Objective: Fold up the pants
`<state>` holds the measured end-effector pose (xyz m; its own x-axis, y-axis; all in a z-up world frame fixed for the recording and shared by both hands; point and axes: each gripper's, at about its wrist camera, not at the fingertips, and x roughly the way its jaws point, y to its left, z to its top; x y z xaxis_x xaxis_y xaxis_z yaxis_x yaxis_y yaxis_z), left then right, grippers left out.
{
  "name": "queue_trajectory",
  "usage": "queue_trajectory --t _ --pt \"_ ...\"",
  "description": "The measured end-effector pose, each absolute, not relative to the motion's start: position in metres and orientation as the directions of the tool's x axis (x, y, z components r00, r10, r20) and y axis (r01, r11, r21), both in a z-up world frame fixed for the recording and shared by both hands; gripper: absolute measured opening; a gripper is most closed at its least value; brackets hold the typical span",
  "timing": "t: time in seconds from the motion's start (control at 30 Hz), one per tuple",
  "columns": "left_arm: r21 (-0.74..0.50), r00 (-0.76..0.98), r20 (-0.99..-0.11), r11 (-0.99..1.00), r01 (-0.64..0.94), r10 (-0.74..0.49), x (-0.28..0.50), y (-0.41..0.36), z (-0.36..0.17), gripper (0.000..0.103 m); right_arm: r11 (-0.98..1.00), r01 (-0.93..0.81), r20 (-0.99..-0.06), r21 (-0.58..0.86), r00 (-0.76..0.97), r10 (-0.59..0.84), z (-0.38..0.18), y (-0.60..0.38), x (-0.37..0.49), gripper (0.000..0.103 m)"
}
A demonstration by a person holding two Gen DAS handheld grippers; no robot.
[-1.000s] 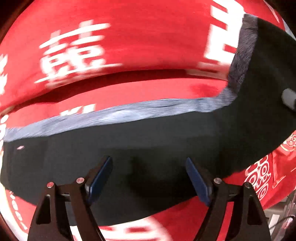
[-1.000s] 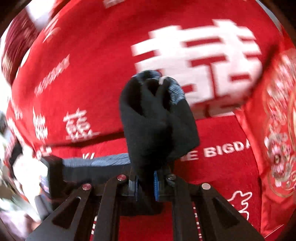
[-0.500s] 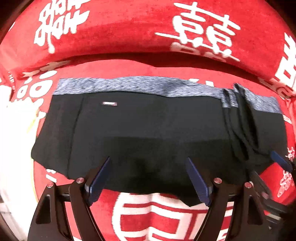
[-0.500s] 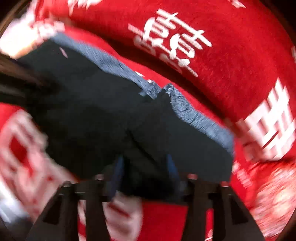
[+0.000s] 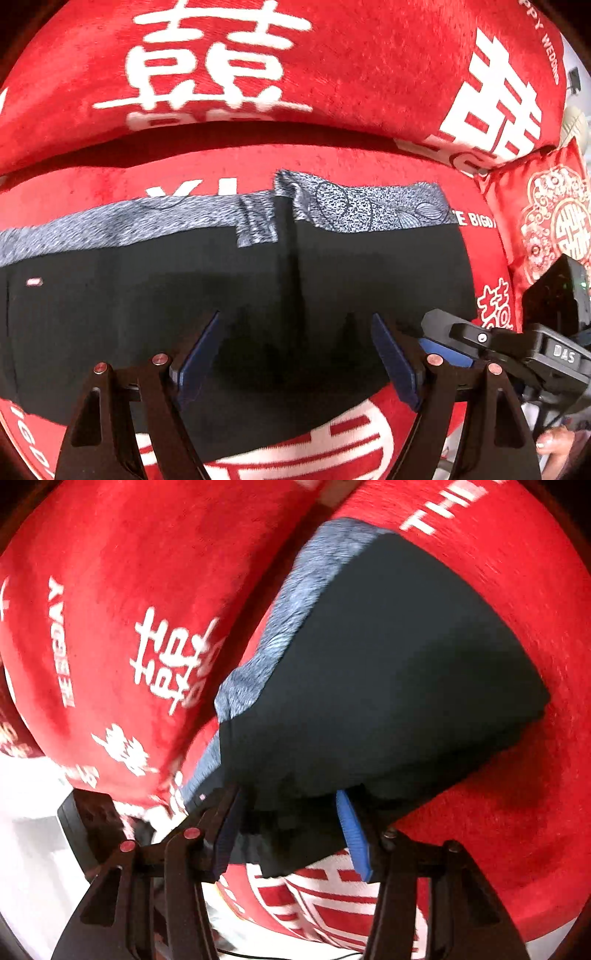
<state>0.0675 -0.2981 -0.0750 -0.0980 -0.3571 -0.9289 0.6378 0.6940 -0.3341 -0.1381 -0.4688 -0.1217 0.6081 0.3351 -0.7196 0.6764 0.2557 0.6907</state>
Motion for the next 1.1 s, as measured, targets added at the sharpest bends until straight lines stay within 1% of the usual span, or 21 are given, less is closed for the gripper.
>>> queue_trajectory --t 0.03,0.07,0.1,0.13,0.2,0.37,0.4,0.43,0.47,0.5,0.57,0.6,0.67,0.7,0.73,0.87,0.9,0.93,0.97,1.03,1.1 --pt "-0.344 -0.109 -0.926 0.692 0.635 -0.361 0.068 -0.302 -0.080 0.081 0.234 0.679 -0.714 0.696 0.619 0.326 -0.125 -0.471 -0.138 0.053" --pt "-0.356 -0.119 -0.922 0.690 0.630 -0.368 0.069 -0.305 -0.084 0.074 0.202 0.684 -0.707 0.701 0.630 0.322 -0.128 -0.473 -0.138 0.048" --pt "-0.362 -0.130 -0.922 0.689 0.627 -0.365 0.070 -0.309 -0.091 0.053 0.148 0.692 -0.695 0.707 0.639 0.330 -0.136 -0.476 -0.138 0.024" --pt "-0.340 -0.132 -0.933 0.697 0.631 -0.335 0.069 -0.312 -0.096 0.053 0.121 0.705 -0.697 0.699 0.634 0.337 -0.141 -0.479 -0.138 0.005" --pt "-0.328 -0.121 -0.937 0.703 0.631 -0.329 0.065 -0.307 -0.089 0.053 0.115 0.705 -0.694 0.699 0.631 0.348 -0.138 -0.479 -0.137 0.005" --pt "-0.212 0.002 -0.957 0.706 0.676 -0.290 0.047 -0.281 -0.073 0.053 0.336 0.673 -0.747 0.659 0.534 0.397 -0.112 -0.455 -0.130 0.004" --pt "-0.198 -0.003 -0.966 0.726 0.659 -0.260 0.047 -0.276 -0.083 0.059 0.362 0.688 -0.772 0.629 0.500 0.391 -0.119 -0.452 -0.129 0.004" --pt "-0.189 -0.006 -0.971 0.746 0.638 -0.240 0.049 -0.272 -0.090 0.073 0.378 0.697 -0.788 0.609 0.481 0.384 -0.126 -0.451 -0.126 0.005" --pt "-0.177 0.004 -0.974 0.771 0.612 -0.227 0.051 -0.269 -0.095 0.079 0.393 0.702 -0.801 0.593 0.464 0.379 -0.135 -0.451 -0.123 0.005" --pt "-0.171 0.018 -0.975 0.792 0.586 -0.223 0.055 -0.265 -0.097 0.083 0.392 0.700 -0.797 0.597 0.465 0.384 -0.142 -0.452 -0.121 0.005" --pt "-0.187 0.019 -0.971 0.805 0.563 -0.239 0.060 -0.260 -0.092 0.083 0.406 0.689 -0.795 0.600 0.462 0.393 -0.138 -0.454 -0.118 0.006" --pt "-0.175 0.032 -0.972 0.806 0.565 -0.234 0.061 -0.260 -0.089 0.083 0.438 0.678 -0.803 0.591 0.443 0.399 -0.134 -0.453 -0.115 0.010" --pt "-0.138 0.073 -0.972 0.795 0.591 -0.223 0.061 -0.259 -0.075 0.083 0.529 0.642 -0.830 0.555 0.388 0.401 -0.116 -0.448 -0.108 0.027" --pt "-0.128 0.088 -0.971 0.790 0.600 -0.224 0.061 -0.259 -0.069 0.083 0.563 0.622 -0.839 0.543 0.379 0.391 -0.104 -0.446 -0.108 0.043" --pt "-0.112 0.113 -0.967 0.781 0.615 -0.228 0.061 -0.261 -0.058 0.083 0.602 0.595 -0.846 0.532 0.386 0.367 -0.090 -0.444 -0.111 0.049" --pt "-0.121 0.135 -0.954 0.753 0.647 -0.269 0.062 -0.283 -0.034 0.083 0.745 0.518 -0.875 0.421 0.449 0.183 -0.038 -0.458 -0.113 0.048" --pt "-0.130 0.132 -0.950 0.743 0.656 -0.282 0.061 -0.293 -0.032 0.083 0.754 0.522 -0.879 0.399 0.452 0.152 -0.034 -0.464 -0.109 0.043" --pt "-0.134 0.130 -0.949 0.739 0.660 -0.288 0.060 -0.302 -0.033 0.083 0.753 0.537 -0.887 0.380 0.444 0.131 -0.035 -0.474 -0.104 0.034" --pt "-0.138 0.126 -0.948 0.735 0.664 -0.292 0.059 -0.313 -0.035 0.083 0.744 0.562 -0.899 0.361 0.423 0.116 -0.039 -0.483 -0.096 0.031" --pt "-0.148 0.107 -0.949 0.719 0.679 -0.295 0.055 -0.334 -0.050 0.083 0.720 0.598 -0.908 0.352 0.404 0.109 -0.053 -0.500 -0.087 0.031" --pt "-0.103 0.111 -0.964 0.727 0.679 -0.240 0.051 -0.339 -0.072 0.083 0.712 0.611 -0.921 0.346 0.366 0.134 -0.077 -0.507 -0.075 0.031"
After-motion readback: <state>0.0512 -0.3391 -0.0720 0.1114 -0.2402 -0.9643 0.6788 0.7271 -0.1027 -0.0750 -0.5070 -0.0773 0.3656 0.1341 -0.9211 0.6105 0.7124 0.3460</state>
